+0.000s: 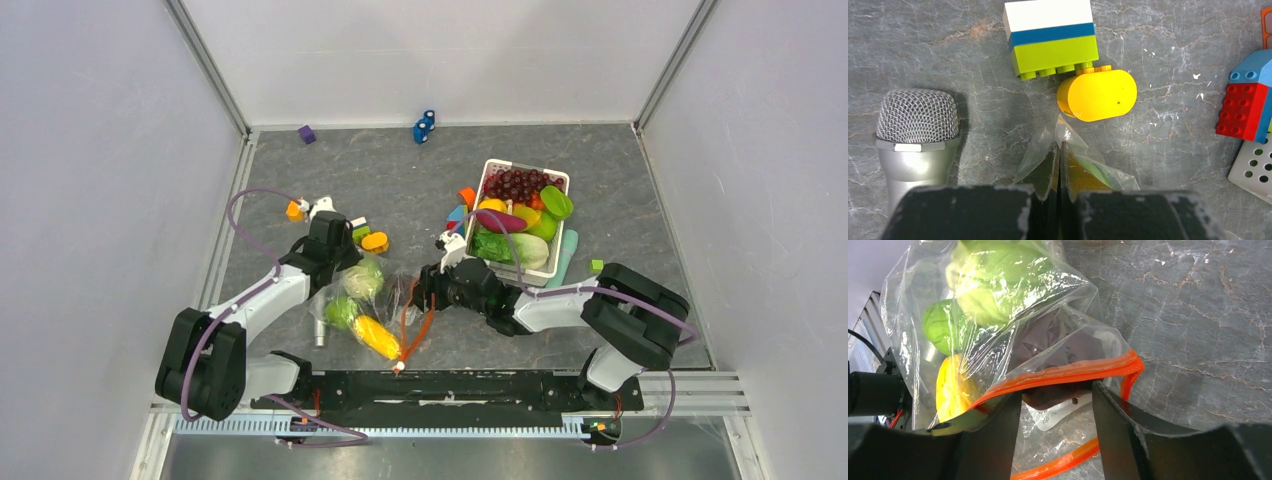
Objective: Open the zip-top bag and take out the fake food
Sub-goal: Pick up the fake fruit from the zipper food storage bag.
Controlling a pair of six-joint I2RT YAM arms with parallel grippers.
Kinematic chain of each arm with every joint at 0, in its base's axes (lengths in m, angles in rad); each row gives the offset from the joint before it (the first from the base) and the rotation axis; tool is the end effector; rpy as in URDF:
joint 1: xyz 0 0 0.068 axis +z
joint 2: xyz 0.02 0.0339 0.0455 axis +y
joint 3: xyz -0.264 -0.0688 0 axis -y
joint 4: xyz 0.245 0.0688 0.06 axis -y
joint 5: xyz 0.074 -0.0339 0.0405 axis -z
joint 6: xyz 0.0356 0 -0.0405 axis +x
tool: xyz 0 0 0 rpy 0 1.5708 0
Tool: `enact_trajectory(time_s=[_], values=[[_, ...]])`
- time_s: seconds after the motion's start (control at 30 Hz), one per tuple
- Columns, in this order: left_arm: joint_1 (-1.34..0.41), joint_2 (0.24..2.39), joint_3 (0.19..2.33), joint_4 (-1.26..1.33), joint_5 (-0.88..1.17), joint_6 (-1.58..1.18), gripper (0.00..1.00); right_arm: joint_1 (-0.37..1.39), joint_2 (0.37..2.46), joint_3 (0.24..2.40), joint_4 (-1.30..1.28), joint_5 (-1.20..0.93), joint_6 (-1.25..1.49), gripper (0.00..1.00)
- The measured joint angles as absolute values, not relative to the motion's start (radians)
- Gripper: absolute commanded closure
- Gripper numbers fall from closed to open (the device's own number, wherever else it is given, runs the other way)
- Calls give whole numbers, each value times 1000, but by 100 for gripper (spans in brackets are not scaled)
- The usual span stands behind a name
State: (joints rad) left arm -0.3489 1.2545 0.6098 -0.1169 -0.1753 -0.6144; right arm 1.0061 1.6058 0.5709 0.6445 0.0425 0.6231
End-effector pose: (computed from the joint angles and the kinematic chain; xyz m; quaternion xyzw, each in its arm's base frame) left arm 0.2358 -0.0792 0.1899 -0.1554 0.9031 -0.1103 0.3848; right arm 0.1657 0.2587 0.1556 -0.1465 0.8177 0.3926 0.3946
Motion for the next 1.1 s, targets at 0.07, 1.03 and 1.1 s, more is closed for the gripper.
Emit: enact_trajectory(time_s=[0.07, 1.03, 1.1], values=[[-349, 1254, 601, -110, -164, -614, 98, 1006, 1606, 579, 628, 54, 617, 29], [-349, 1277, 589, -102, -67, -614, 98, 1006, 1736, 744, 464, 64, 530, 22], [-349, 1276, 588, -102, -67, -614, 98, 1006, 1705, 732, 439, 58, 528, 22]])
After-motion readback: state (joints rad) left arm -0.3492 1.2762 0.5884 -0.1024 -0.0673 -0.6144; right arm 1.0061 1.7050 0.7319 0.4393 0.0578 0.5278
